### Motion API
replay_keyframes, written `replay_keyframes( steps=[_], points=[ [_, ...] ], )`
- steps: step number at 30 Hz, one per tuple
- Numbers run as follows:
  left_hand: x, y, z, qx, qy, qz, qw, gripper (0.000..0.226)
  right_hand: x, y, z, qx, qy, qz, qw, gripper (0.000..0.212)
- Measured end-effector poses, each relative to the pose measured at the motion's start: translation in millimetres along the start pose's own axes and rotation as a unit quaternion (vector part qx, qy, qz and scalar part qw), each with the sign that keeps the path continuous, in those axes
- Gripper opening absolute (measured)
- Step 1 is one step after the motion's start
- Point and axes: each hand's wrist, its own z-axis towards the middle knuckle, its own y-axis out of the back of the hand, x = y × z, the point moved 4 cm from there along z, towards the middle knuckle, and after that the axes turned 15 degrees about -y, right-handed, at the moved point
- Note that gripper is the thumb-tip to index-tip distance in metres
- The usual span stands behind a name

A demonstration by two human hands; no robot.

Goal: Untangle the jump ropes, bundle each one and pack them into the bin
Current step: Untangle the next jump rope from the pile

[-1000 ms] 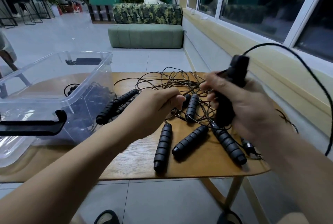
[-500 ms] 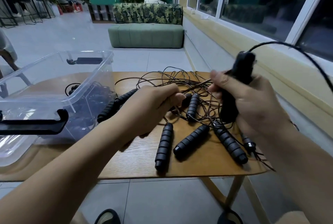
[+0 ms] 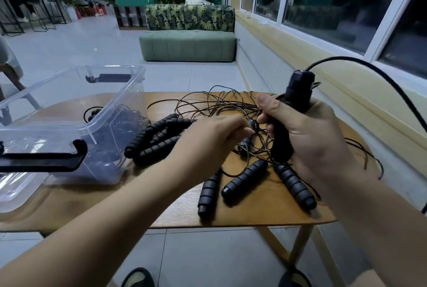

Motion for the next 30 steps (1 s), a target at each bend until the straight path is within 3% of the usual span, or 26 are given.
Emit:
replay_keyframes(
  steps=[3,8,20,27,30],
  points=[
    [-13,-8,4,-0.001,-0.008,-0.028,1.000,0.015,0,-2,-1,-0.004,0.005,0.006,1.000,0.019],
    [-22,-8,2,-0.055,0.085,-0.233,0.967,0.027,-2,-2,-2,0.014,0.014,-0.005,1.000,0.023],
    [4,-1,-7,-0.029,0.167,-0.151,0.974,0.032,14,40,21,-0.077,-0.025,0.053,0.995,0.022],
    [0,-1,-6,-0.014,0.132,-0.156,0.979,0.033,-14,5,8,0.053,-0.027,-0.024,0.998,0.020],
    [-3,2,-5,-0.019,0.113,-0.178,0.977,0.030,-20,-2,5,0.072,-0.021,-0.048,0.996,0.017]
  ],
)
